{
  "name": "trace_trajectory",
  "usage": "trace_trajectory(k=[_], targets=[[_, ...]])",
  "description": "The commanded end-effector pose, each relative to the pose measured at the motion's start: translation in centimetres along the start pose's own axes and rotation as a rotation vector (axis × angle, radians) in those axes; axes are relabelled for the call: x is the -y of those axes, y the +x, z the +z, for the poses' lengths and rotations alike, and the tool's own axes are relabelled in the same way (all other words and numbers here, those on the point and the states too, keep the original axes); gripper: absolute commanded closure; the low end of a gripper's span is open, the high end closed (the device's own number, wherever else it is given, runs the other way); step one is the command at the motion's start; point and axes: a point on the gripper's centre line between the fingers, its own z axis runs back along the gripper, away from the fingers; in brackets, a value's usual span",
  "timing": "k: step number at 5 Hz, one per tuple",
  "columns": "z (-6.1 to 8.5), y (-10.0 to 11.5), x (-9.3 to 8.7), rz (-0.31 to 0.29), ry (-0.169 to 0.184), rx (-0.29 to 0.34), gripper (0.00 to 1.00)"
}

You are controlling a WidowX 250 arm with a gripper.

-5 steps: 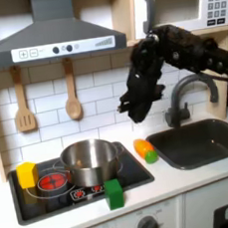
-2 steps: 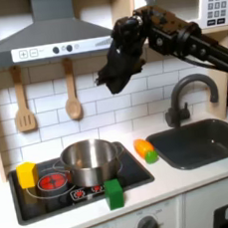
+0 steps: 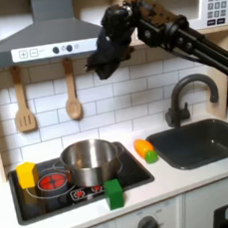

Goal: Push button

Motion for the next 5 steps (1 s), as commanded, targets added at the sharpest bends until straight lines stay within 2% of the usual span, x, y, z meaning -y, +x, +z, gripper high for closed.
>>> trace_trajectory(k=[1,3,5], targets=[[0.1,2.4,-0.7,0.006,0.002,0.080,1.00],[0.0,4.1,-1.5,0.007,0.021,0.130,1.00],[-0.2,5.5,-1.8,0.016,0.025,0.166,1.00]])
